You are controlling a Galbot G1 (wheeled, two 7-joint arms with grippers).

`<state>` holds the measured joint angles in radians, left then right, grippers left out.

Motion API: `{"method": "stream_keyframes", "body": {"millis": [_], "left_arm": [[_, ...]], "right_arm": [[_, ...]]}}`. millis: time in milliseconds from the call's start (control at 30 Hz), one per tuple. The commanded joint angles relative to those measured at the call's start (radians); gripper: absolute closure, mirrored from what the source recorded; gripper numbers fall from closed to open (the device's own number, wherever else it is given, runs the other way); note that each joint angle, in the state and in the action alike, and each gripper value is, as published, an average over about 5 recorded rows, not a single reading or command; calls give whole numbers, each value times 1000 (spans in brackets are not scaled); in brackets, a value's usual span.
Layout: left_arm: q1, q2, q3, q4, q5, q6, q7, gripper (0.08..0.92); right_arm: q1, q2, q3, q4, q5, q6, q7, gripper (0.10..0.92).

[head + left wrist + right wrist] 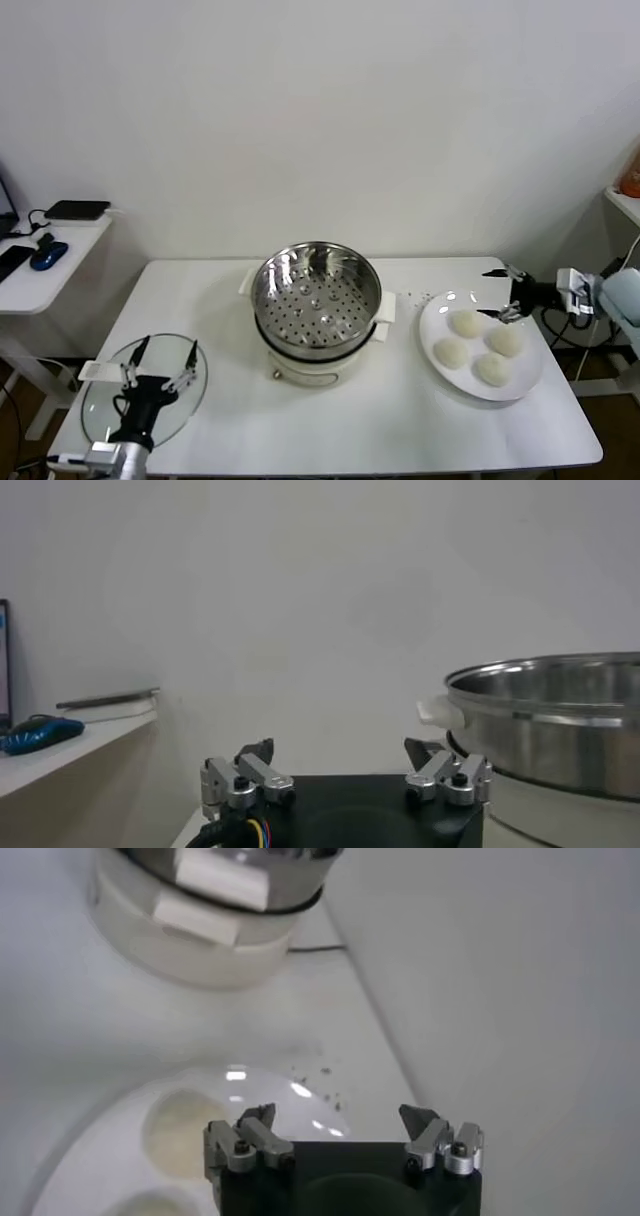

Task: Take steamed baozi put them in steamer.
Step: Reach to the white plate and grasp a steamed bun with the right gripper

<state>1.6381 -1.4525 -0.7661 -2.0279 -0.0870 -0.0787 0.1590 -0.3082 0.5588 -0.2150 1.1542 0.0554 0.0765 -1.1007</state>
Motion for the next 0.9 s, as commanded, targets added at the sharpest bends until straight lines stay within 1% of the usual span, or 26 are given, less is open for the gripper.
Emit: {"method": "stream_keyframes", "body": {"millis": [33,200,333,633,900], "left_arm": [[1,3,3,-2,-2,3,-1,177],[-2,2,-1,-1,0,6,-3,177],[-5,1,-7,7,1,7,-6,177],[-5,-2,-23,18,-6,8,-14,177],[-5,-4,-28,25,-4,9,-20,177]], "right_arm": [[387,12,-440,-190,-90,35,-144,203],[455,97,-562,-274,-126,51,-185,203],[454,167,-588,-322,-147,52,-195,203],[409,321,-554,-457,-209,67,-155,203],[377,395,-477,-562,-295,102,-141,203]]}}
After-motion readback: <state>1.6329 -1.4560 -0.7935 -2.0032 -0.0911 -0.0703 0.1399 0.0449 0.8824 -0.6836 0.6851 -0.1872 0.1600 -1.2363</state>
